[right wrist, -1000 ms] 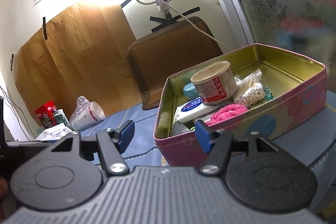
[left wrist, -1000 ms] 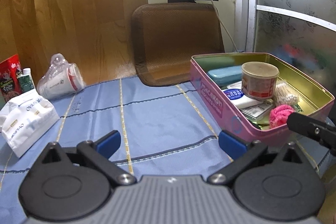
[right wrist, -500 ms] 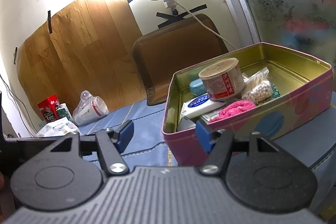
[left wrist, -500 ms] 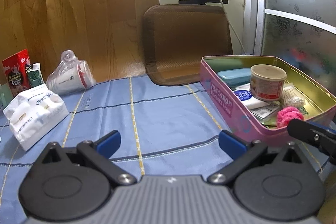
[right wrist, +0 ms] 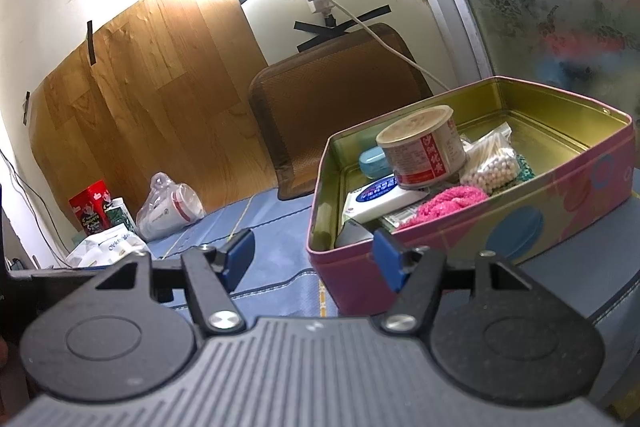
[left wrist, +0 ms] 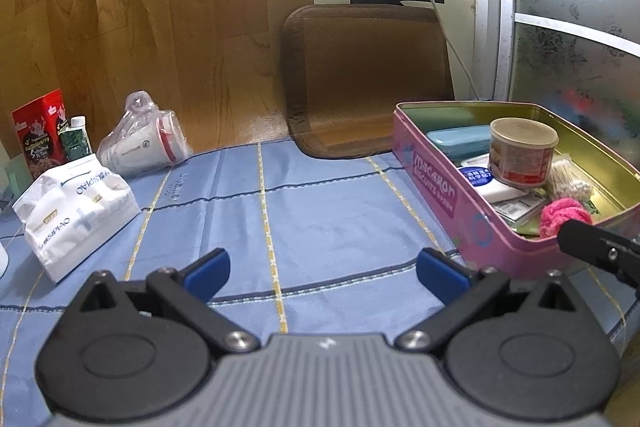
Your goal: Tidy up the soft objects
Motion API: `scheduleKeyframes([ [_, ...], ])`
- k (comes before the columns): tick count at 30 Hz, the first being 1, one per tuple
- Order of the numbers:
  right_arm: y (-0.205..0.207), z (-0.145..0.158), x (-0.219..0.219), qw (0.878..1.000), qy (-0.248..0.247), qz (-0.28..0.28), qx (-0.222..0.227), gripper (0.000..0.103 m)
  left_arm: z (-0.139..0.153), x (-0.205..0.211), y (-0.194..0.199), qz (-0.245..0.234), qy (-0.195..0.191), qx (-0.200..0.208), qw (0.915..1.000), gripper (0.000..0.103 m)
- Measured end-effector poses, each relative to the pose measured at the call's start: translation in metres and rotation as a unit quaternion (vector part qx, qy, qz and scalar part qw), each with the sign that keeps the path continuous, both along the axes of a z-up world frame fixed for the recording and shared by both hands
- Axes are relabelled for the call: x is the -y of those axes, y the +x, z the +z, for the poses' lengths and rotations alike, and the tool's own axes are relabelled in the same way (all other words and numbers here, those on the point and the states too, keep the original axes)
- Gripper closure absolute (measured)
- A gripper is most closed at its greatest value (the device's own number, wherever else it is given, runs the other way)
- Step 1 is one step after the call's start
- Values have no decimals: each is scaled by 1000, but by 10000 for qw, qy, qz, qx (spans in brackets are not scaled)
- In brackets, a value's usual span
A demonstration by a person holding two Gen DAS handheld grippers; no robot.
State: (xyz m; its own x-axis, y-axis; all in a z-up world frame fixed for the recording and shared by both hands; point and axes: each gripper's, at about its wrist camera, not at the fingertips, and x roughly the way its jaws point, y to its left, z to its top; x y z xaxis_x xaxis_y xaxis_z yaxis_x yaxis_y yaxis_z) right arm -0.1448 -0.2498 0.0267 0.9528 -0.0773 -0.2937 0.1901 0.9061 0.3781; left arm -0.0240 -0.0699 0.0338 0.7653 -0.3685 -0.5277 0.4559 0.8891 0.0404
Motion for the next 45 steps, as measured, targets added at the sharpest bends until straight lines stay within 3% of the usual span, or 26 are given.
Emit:
scheduleKeyframes([
  [45, 0, -4, -4, 9999, 54, -135, 24, 33, -10, -8, 12, -22, 154, -198, 9997, 0],
])
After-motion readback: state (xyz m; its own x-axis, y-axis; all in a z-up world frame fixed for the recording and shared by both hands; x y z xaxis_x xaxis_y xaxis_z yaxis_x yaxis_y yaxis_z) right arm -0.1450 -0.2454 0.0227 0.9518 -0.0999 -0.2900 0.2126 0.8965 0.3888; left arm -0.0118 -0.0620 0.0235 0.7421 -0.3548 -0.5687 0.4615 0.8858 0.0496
